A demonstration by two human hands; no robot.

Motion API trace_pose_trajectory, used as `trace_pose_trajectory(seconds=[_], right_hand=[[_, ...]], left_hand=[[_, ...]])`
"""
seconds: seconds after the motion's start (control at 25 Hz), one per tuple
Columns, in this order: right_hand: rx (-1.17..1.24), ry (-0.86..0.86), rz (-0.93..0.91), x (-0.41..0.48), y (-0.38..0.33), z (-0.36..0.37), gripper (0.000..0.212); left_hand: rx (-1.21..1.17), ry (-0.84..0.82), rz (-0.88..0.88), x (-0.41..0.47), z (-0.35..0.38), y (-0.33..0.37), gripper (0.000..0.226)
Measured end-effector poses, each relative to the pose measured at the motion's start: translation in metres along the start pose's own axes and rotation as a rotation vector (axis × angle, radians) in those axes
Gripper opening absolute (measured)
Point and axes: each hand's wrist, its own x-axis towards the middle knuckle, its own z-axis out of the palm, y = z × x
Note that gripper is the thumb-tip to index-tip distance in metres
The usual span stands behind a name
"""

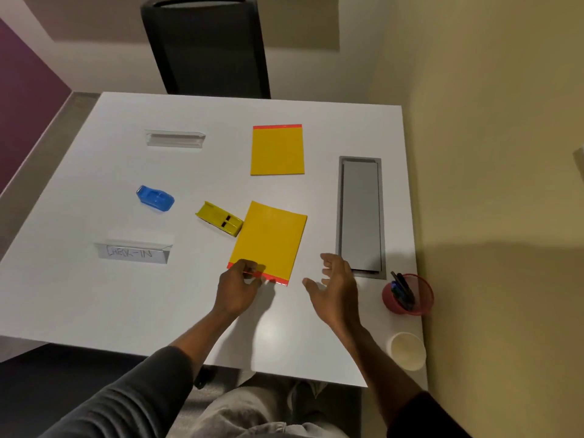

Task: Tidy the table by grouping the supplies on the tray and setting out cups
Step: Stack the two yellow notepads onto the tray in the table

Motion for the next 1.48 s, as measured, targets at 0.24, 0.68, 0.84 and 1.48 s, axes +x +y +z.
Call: trace_pose_trajectory(seconds=[0.24, 0.68, 0.84, 1.48], right_hand=[[-0.028, -0.195, 0.228, 0.061, -0.007, 0.056, 0.065], [0.151, -0.082, 0.594, 0.096, 0.014, 0.108, 0.069], [0.268, -0.012, 0.683, 0.101, 0.022, 0.109, 0.052], [0.644, 0.025, 0.575, 0.097, -0.004, 0.011, 0.039]], left_hand=[[-0.062, 0.081, -0.181, 0.044, -0.025, -0.022, 0.048], [-0.033, -0.032, -0.233, 0.105, -0.025, -0.043, 0.075], [-0.077, -0.064, -0.309, 0.113, -0.024, -0.045, 0.077], [-0.493, -0.139, -0.024, 0.119, -0.063, 0.000, 0.041]])
